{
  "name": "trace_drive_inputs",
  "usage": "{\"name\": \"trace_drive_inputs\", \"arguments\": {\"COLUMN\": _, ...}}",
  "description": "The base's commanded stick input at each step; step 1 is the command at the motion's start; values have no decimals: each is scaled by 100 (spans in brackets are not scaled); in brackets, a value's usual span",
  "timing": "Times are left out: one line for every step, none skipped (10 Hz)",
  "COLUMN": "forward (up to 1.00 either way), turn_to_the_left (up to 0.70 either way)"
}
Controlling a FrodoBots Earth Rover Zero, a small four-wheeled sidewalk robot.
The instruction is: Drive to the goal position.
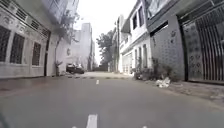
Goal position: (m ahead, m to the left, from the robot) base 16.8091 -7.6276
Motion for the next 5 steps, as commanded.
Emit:
{"name": "trace_drive_inputs", "arguments": {"forward": 85, "turn_to_the_left": -1}}
{"name": "trace_drive_inputs", "arguments": {"forward": 85, "turn_to_the_left": 0}}
{"name": "trace_drive_inputs", "arguments": {"forward": 85, "turn_to_the_left": 0}}
{"name": "trace_drive_inputs", "arguments": {"forward": 85, "turn_to_the_left": -6}}
{"name": "trace_drive_inputs", "arguments": {"forward": 85, "turn_to_the_left": -18}}
